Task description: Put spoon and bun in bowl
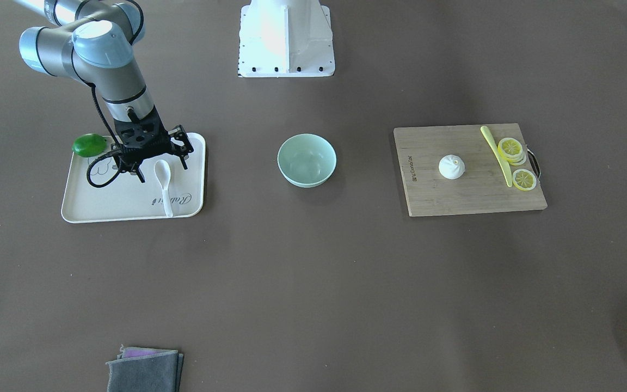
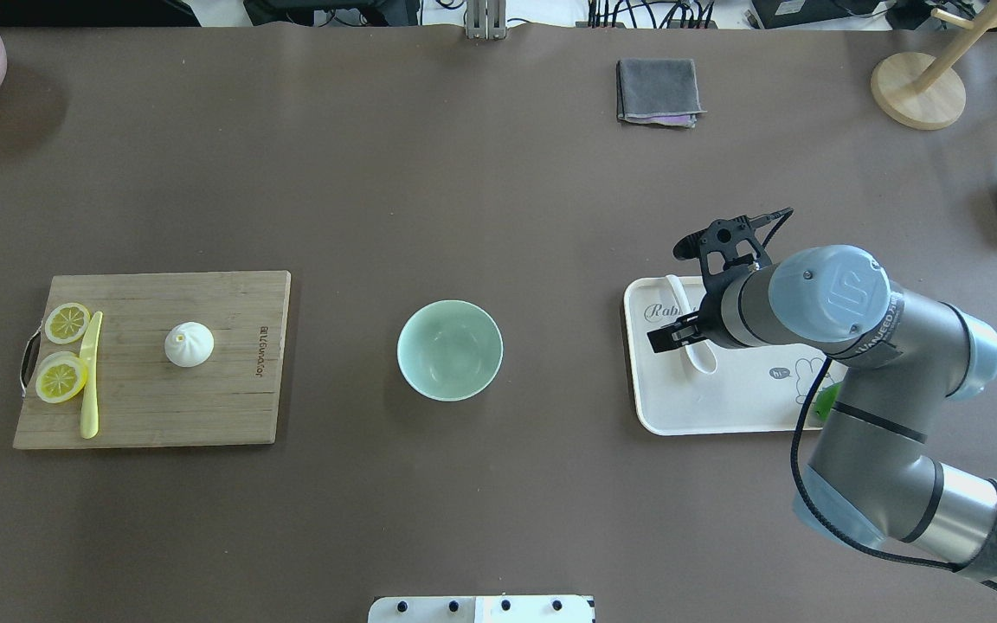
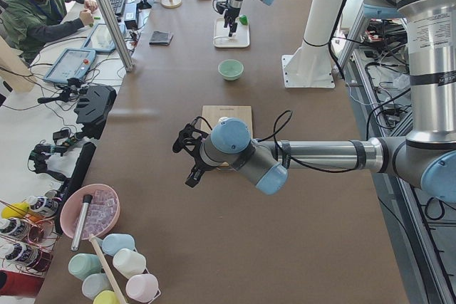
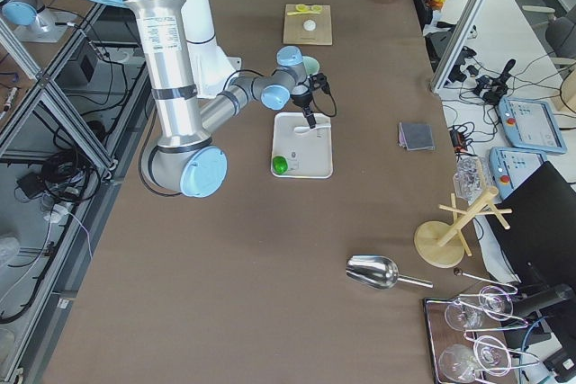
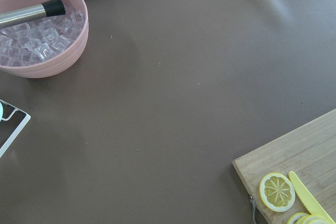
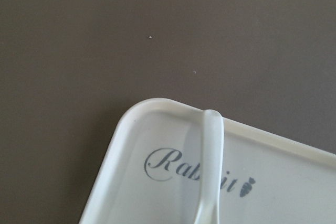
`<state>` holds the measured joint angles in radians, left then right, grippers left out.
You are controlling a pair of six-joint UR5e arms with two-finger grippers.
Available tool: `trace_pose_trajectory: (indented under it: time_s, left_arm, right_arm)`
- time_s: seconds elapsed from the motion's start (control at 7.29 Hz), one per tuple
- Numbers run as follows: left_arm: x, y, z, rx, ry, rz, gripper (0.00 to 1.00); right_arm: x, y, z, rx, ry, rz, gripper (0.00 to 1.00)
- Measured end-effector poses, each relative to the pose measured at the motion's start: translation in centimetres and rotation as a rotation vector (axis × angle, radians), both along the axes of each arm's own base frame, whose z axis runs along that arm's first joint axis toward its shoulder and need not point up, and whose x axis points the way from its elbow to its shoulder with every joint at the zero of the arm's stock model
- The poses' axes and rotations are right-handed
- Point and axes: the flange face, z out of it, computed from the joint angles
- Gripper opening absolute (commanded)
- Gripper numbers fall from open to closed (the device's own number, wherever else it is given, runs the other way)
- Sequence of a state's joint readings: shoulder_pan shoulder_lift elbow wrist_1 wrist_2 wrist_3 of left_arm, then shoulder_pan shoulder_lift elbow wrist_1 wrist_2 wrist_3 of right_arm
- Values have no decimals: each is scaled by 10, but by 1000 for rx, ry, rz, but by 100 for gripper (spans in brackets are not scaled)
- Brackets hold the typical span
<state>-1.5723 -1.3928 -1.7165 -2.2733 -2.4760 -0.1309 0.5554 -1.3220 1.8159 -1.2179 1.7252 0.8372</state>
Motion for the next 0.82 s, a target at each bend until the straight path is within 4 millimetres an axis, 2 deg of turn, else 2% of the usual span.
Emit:
trace_pose_trajectory:
  time_s: [0.27, 0.55, 0.69, 0.82]
  left_arm:
    - [0, 0, 0, -2, 2, 1, 99]
    - [0, -1, 0, 0, 0, 0, 99]
    - [0, -1, 0, 0, -1, 0, 99]
    - [0, -1, 0, 1, -2, 0, 99]
  right_arm:
    - [-19, -10, 10, 18, -28, 6, 60]
    - [-21, -13, 15, 17, -28, 9, 56]
    - [-20, -14, 17, 14, -23, 11, 42]
    - [-18, -15, 19, 11, -17, 14, 4]
